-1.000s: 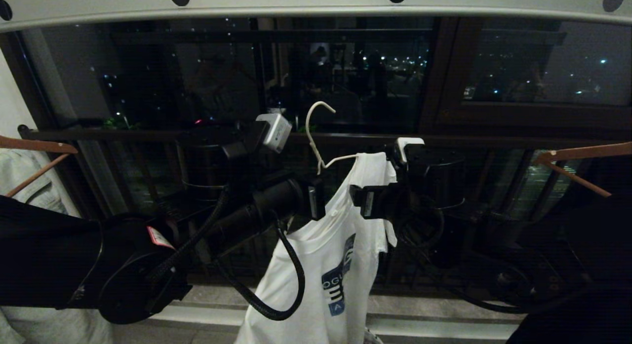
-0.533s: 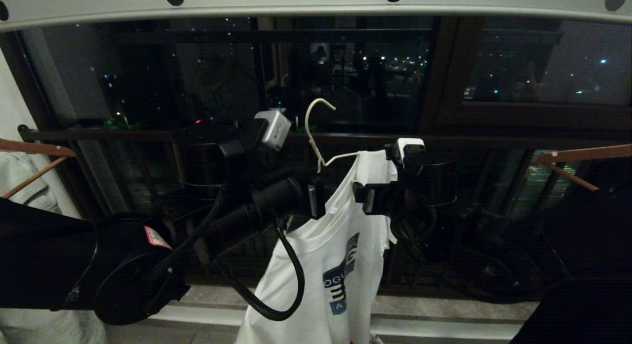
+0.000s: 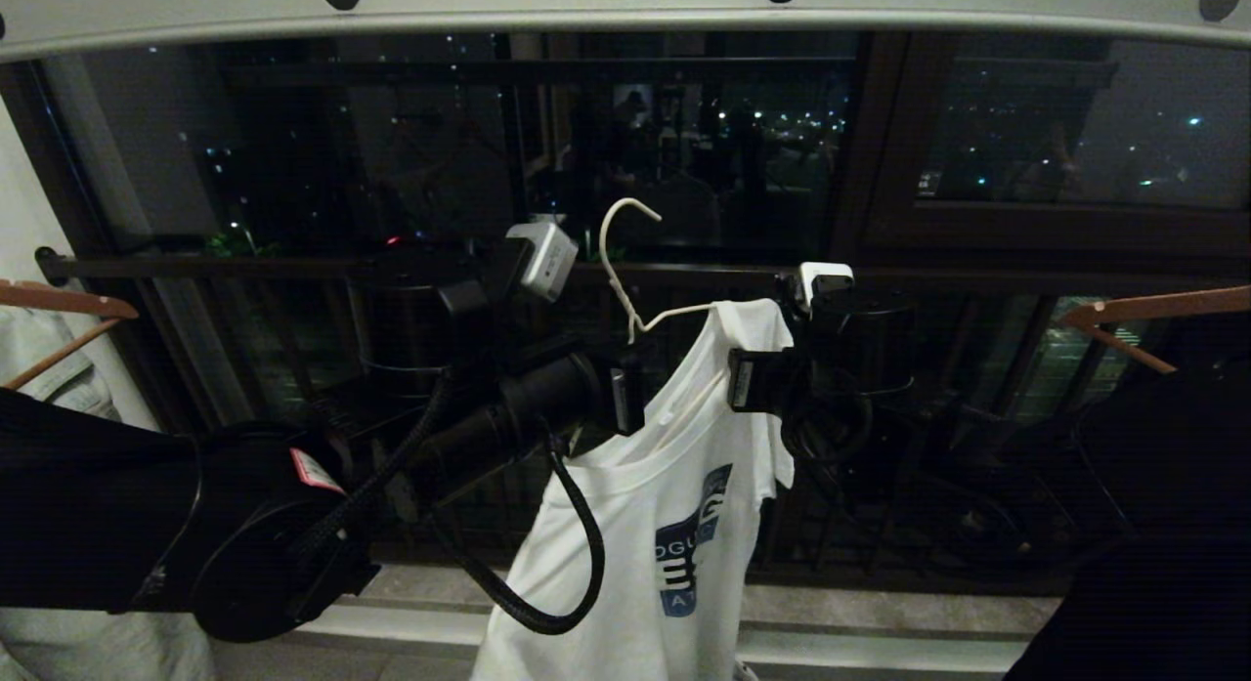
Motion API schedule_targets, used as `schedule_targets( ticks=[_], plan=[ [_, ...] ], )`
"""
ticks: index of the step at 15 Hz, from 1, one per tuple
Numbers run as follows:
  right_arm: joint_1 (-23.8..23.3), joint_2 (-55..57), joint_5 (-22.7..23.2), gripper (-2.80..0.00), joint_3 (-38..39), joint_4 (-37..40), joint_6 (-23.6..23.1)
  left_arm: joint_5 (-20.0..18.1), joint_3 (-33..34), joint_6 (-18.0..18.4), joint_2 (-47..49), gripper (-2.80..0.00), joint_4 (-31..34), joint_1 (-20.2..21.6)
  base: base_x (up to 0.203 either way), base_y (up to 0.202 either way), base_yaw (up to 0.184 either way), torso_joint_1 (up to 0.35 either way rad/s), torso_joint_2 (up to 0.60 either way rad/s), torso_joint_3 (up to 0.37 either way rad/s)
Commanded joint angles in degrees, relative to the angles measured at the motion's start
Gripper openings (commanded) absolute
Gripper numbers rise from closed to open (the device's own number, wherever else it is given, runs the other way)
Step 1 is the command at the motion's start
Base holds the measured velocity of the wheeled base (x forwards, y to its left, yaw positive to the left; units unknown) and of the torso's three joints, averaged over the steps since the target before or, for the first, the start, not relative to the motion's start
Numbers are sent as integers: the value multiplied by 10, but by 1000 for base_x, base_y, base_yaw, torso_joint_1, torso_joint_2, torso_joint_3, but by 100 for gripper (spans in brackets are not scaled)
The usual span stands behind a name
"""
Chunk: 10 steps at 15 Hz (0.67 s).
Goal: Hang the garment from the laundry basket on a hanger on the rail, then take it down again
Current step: Take the clothes off the clothes rack
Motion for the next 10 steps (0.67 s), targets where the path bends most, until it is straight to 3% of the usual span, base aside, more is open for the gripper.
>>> schedule_targets(
  ticks=[1,5,10],
  plan=[
    [0,-6,-2,-280,0,-10,1,0,0,-1,4,-280,-3,0,0,0,0,0,0,0],
    [-1,-5,-2,-280,-1,-22,2,1,1,0,6,-280,-3,0,0,0,0,0,0,0],
    [-53,-3,1,-280,-25,-23,12,-1,9,4,-3,-280,-1,-1,0,0,0,0,0,0]
  ],
)
